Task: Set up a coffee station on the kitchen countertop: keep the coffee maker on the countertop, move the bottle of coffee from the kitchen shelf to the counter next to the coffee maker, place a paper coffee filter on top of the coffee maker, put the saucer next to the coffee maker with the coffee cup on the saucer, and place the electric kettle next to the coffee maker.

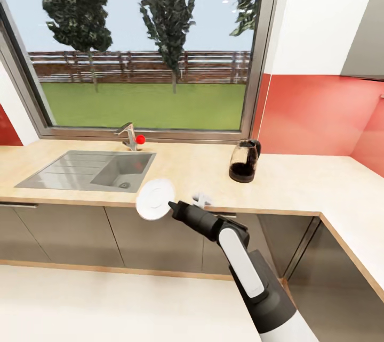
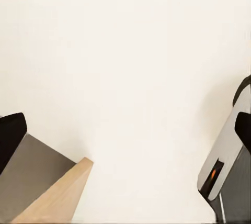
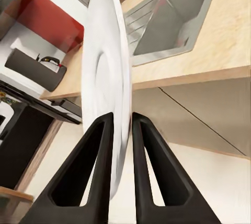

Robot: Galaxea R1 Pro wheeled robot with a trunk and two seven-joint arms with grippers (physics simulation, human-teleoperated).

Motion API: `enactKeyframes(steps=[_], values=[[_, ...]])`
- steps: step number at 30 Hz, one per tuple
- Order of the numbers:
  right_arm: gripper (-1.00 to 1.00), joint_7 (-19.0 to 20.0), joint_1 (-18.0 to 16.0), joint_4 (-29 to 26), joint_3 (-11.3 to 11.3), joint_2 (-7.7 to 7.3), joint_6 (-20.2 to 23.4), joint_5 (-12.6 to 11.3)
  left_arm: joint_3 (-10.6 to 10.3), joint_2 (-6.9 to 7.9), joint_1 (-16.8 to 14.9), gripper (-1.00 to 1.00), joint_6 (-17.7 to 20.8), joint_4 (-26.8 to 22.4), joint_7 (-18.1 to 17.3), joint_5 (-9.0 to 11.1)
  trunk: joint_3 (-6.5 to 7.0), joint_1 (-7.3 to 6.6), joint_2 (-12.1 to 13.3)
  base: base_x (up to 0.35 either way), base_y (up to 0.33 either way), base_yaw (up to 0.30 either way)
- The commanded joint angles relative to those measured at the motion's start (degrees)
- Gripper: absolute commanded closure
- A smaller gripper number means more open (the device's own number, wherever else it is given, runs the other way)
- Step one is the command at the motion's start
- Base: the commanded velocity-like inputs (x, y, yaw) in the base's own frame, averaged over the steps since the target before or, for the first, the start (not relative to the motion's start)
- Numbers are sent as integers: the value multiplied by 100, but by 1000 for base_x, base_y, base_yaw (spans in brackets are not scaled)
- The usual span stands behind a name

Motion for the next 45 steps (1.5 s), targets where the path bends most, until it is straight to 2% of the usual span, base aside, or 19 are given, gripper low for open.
enactKeyframes(steps=[1,3,4,6,17,22,27,30,31,35,45], values=[[100,-37,-6,-15,-1,1,68,-75,-1,-3,4,-100,54,57,79,-27,-12,4,-12,0,0,0],[100,-37,-6,-22,-4,1,101,-75,-1,-3,4,-100,59,220,240,-60,-12,4,-12,0,0,0],[100,-37,-6,-24,-1,1,123,-76,2,-3,5,-100,72,422,584,-170,-12,4,-12,0,0,11],[100,-37,-6,-26,1,1,129,-76,3,-7,5,-100,80,449,664,-224,-12,4,-12,0,0,110],[100,-37,-6,-27,-7,1,132,-76,12,-9,5,-100,86,475,719,-273,-12,4,-12,0,0,255],[100,-37,-6,-27,-1,1,132,-76,-19,-5,5,-100,87,822,681,-279,-12,4,-12,0,0,274],[100,55,-6,-27,2,1,137,-76,-266,43,5,-100,80,1202,471,-289,-12,4,-12,8,0,274],[100,608,-6,-23,8,1,165,-70,-396,95,6,-100,77,1297,-247,-303,-12,4,-12,109,0,275],[100,813,-6,-19,10,1,193,-68,-420,166,11,-100,82,1320,-507,-307,-12,4,-12,175,0,276],[100,880,-6,-10,11,1,210,-67,-439,179,13,-100,86,1328,-576,-308,-12,4,-12,210,0,276],[100,886,-6,27,11,1,211,-59,-402,122,13,-100,26,1304,-492,-334,-11,4,-12,81,0,277]])
